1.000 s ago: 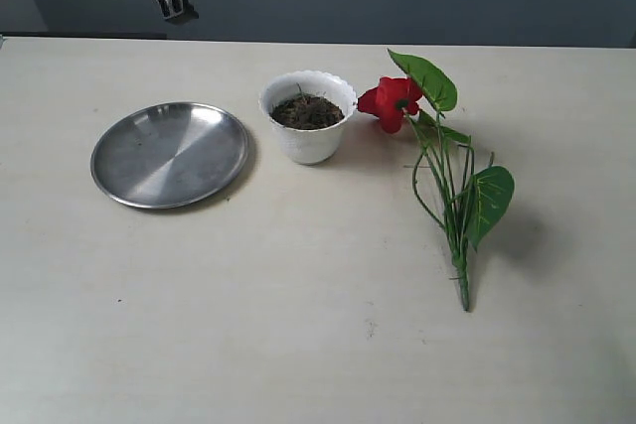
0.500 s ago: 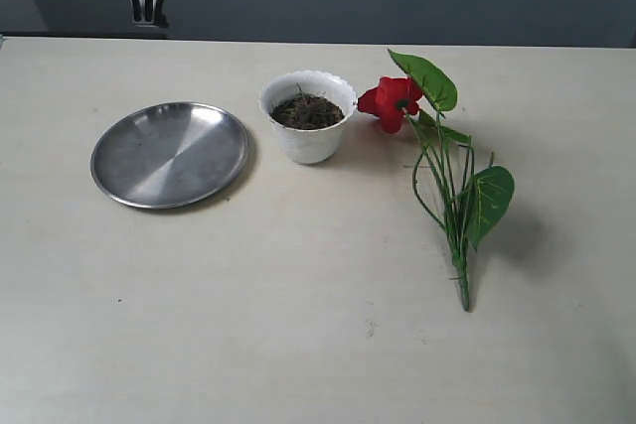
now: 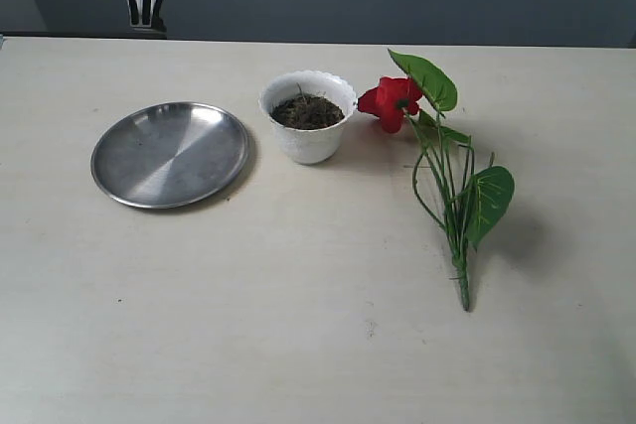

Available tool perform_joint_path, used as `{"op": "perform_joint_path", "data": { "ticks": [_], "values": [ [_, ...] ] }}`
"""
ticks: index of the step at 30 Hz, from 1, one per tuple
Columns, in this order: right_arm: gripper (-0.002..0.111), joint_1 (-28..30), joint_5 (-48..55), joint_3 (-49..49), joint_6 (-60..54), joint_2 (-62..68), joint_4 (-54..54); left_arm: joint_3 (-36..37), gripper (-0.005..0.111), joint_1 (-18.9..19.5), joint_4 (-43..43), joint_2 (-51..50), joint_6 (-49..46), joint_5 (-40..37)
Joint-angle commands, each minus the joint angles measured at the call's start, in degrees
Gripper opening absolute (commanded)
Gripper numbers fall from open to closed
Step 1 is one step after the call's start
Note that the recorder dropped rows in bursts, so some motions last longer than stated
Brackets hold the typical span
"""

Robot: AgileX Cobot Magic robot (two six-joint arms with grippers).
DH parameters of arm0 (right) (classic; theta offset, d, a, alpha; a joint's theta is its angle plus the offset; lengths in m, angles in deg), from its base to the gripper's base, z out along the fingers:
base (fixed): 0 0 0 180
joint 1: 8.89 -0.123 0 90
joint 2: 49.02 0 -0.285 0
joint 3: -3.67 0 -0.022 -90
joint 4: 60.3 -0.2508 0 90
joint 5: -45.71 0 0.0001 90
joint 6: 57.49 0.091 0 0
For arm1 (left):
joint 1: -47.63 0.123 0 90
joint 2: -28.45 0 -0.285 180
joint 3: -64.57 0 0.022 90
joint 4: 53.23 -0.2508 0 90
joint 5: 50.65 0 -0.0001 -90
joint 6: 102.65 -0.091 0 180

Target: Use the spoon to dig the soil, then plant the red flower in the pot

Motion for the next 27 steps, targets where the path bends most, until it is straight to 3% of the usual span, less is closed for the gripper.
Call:
{"op": "perform_joint_path", "data": {
  "ticks": [1, 15, 27],
  "values": [
    [0.0, -0.13, -0.14, 0.06, -0.07, -0.26, 0.04, -0.34, 0.0, -0.04, 1.56, 0.39, 0.37, -1.39],
    [0.0, -0.13, -0.14, 0.06, -0.07, -0.26, 0.04, -0.34, 0.0, -0.04, 1.84, 0.39, 0.37, -4.06],
    [0.0, -0.13, -0.14, 0.06, -0.07, -0.26, 0.04, -0.34, 0.0, -0.04, 1.69, 0.39, 0.25, -0.15]
  ]
}}
